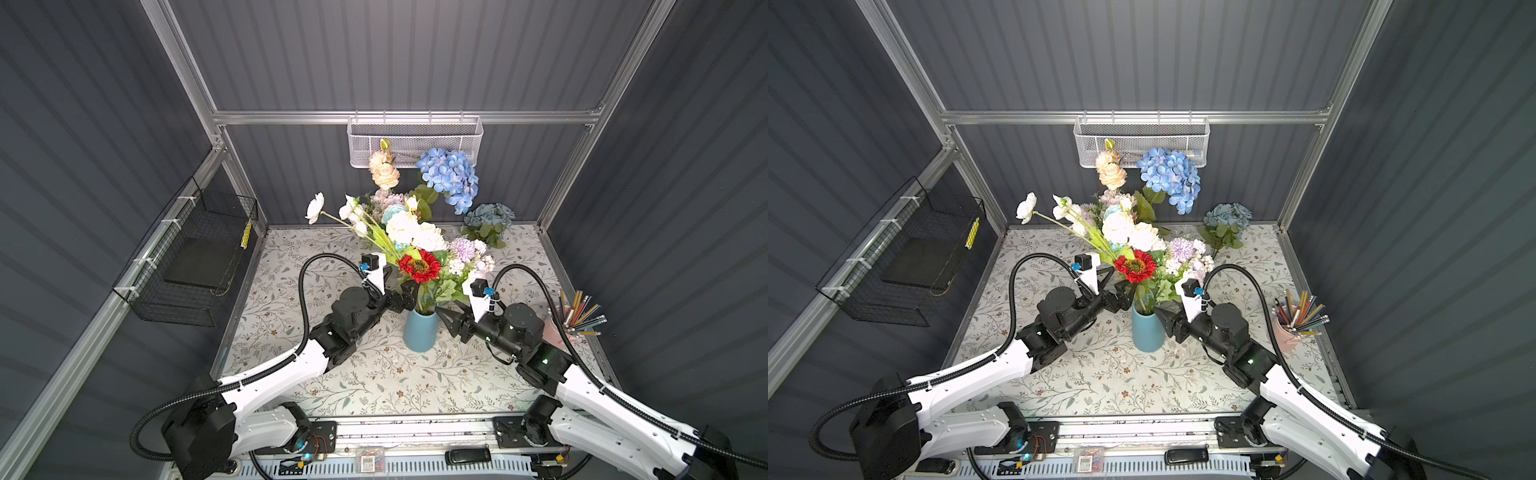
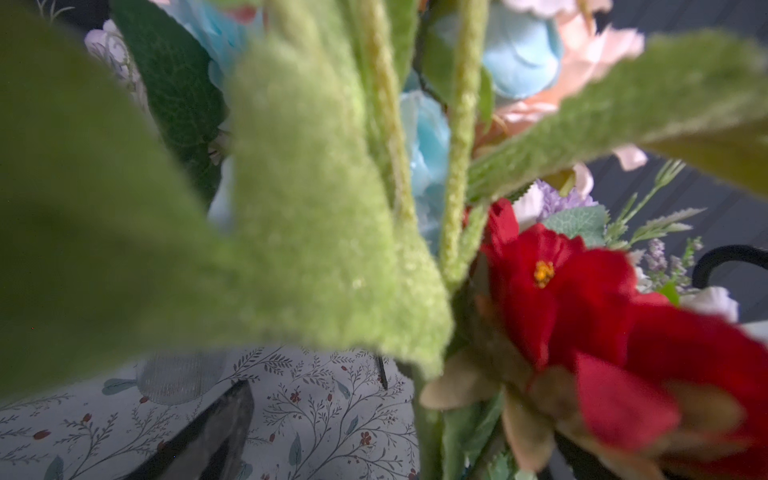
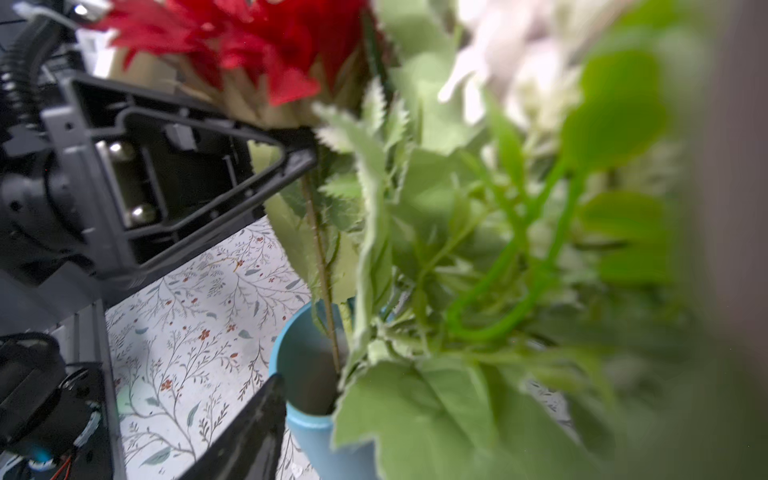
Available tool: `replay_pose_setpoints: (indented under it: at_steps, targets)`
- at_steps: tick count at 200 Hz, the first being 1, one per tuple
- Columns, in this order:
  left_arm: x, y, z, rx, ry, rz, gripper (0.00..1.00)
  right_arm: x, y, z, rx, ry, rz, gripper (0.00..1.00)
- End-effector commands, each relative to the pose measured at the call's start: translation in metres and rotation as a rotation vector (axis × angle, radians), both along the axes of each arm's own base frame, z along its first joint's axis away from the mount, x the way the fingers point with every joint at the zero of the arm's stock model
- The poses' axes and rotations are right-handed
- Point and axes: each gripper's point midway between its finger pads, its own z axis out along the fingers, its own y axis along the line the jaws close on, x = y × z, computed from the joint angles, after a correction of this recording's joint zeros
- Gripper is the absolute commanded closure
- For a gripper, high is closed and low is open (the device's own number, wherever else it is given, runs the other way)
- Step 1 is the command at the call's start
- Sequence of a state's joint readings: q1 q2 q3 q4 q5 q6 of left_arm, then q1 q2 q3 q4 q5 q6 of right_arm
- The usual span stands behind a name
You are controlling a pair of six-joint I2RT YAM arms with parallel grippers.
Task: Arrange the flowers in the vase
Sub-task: 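Open the right gripper and move it back toward the pale blue roses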
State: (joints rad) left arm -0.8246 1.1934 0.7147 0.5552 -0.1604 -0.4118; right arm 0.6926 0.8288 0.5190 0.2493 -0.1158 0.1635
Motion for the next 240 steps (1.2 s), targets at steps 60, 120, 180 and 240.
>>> replay_pose_setpoints:
  at_steps: [60,120,180,240]
  targets:
    - [-0.002,0.007,0.003,-0.034,-0.010,0.009,0.01,0.034,0.007,0.046,0.193,-0.049,-0.065,0.54]
    - [-0.001,0.004,0.002,-0.035,-0.007,0.002,0.01,0.028,0.025,0.021,0.098,-0.037,0.039,0.85]
    - [0.001,0.004,0.000,-0.030,-0.003,0.012,0.01,0.021,0.016,0.011,0.074,-0.015,0.016,0.72]
    - [0.003,0.001,-0.001,-0.034,0.001,0.003,0.01,0.005,-0.012,-0.006,0.042,0.010,-0.053,0.51]
